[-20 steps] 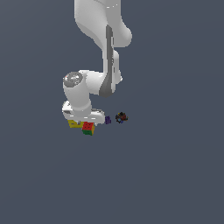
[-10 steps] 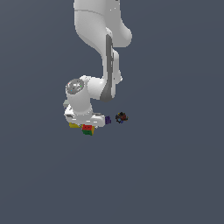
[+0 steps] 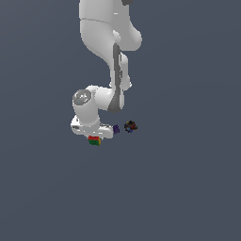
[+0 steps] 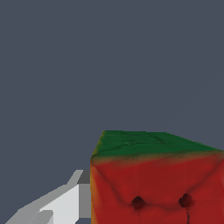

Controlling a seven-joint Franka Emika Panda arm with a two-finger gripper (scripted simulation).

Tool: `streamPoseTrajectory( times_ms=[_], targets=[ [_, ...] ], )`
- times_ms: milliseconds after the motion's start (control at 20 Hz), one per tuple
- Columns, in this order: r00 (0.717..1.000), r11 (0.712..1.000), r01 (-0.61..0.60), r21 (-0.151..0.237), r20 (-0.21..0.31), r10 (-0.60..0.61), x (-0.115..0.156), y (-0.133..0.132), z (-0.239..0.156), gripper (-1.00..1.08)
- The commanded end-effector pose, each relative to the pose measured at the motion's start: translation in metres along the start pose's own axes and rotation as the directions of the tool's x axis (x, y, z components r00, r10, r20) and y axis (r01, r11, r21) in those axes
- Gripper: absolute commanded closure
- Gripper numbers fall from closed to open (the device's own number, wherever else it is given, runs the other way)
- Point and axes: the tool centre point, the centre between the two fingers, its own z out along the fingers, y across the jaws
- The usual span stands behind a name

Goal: Pick up a designated object from a clutter of objects.

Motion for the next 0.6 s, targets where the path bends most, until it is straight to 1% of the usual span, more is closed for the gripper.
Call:
streamPoseTrajectory(
  times_ms=[0, 550],
  targets=[
    [1.000, 1.000, 0.000, 0.000, -0.001, 0.000, 0.0004, -0.0002, 0.0008, 1.08],
    [1.000, 1.000, 0.000, 0.000, -0.001, 0.000, 0.0015, -0.0039, -0.0044, 1.08]
  ],
)
